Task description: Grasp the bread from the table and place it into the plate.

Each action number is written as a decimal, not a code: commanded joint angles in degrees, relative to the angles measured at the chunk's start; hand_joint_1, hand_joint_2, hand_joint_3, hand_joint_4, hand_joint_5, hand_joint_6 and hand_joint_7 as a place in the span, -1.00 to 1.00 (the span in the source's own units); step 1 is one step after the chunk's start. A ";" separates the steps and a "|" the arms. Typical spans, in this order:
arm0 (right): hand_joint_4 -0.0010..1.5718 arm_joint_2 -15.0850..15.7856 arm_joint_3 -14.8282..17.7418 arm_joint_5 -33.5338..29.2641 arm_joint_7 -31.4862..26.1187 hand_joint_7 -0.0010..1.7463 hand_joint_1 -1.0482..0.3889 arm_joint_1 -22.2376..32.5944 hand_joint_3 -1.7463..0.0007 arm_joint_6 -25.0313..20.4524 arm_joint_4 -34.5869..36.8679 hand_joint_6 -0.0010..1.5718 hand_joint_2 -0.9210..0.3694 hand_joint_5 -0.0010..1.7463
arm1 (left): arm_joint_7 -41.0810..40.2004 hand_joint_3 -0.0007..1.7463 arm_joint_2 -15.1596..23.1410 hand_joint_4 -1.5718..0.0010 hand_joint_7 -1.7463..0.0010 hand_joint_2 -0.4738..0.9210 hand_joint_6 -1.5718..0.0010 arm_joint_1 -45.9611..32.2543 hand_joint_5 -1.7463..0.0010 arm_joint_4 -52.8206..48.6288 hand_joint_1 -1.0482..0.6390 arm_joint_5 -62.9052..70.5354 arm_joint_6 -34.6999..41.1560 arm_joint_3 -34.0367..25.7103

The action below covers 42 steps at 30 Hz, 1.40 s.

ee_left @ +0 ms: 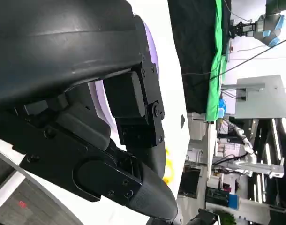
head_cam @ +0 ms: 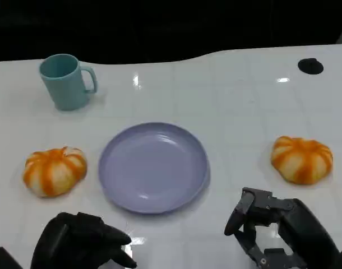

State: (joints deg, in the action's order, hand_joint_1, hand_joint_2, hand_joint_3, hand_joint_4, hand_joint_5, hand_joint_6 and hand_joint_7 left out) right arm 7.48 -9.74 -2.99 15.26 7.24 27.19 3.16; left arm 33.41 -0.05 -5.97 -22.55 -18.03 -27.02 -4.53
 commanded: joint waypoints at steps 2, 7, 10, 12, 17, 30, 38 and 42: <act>0.03 0.75 0.30 -0.57 -0.27 0.50 0.38 -0.28 -0.20 0.65 0.16 -0.11 -0.43 1.00 | -0.65 -1.00 0.89 -1.00 0.92 0.85 -1.00 -0.05 0.62 0.35 -1.00 0.42 -0.06 -0.29; 0.02 0.67 0.37 -0.68 -0.41 0.50 0.39 -0.22 -0.21 0.21 -0.20 -0.11 -0.43 1.00 | -0.75 -1.00 0.90 -1.00 0.92 0.86 -1.00 0.02 0.62 0.14 -1.00 0.58 -0.34 -0.33; 0.00 0.54 0.45 -0.40 -0.44 0.49 0.38 -0.25 -0.21 0.38 -0.49 -0.10 -0.43 1.00 | -0.75 -1.00 0.92 -1.00 0.92 0.86 -1.00 0.07 0.62 0.09 -1.00 0.52 -0.13 -0.36; -0.03 0.32 0.55 -0.04 -0.49 0.46 0.39 -0.40 -0.20 0.81 -0.53 -0.10 -0.43 0.99 | -0.67 -1.00 0.94 -1.00 0.92 0.85 -1.00 0.18 0.62 -0.05 -1.00 0.45 -0.13 -0.40; -0.18 -0.01 0.97 -0.54 -1.15 0.19 0.48 -1.54 -0.17 3.18 0.39 -0.11 -0.41 0.58 | -0.34 -1.00 1.03 -1.00 0.91 0.85 -1.00 0.52 0.62 -0.57 -1.00 0.37 -0.28 -0.41; -0.40 4.91 4.11 -17.00 -10.59 -0.72 0.21 -7.37 0.41 7.26 1.18 -0.13 -0.62 -0.07 | -0.25 -1.00 0.86 -1.00 0.91 0.85 -1.00 0.75 0.62 -1.00 -1.00 0.35 -0.46 -0.23; -0.63 10.24 4.43 -33.68 -16.13 -0.93 -0.01 -10.09 0.83 2.04 -4.44 -0.26 -0.79 -0.26 | -0.09 -1.00 0.85 -1.00 0.92 0.85 -1.00 1.07 0.62 -1.45 -1.00 0.39 -1.00 -0.20; -0.84 12.62 3.94 -41.17 -15.21 -0.98 -0.08 -10.41 0.95 -3.90 -9.10 -0.35 -0.82 -0.21 | -0.20 -0.99 0.81 -1.00 0.92 0.86 -1.00 1.23 0.62 -1.73 -1.00 0.63 -1.41 -0.15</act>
State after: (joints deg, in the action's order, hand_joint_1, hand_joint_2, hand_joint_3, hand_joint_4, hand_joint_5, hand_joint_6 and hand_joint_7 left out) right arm 17.96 -5.98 -40.44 -0.28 -2.76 26.63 -2.90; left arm 33.41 0.01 -4.84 -23.87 -18.02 -27.47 -4.50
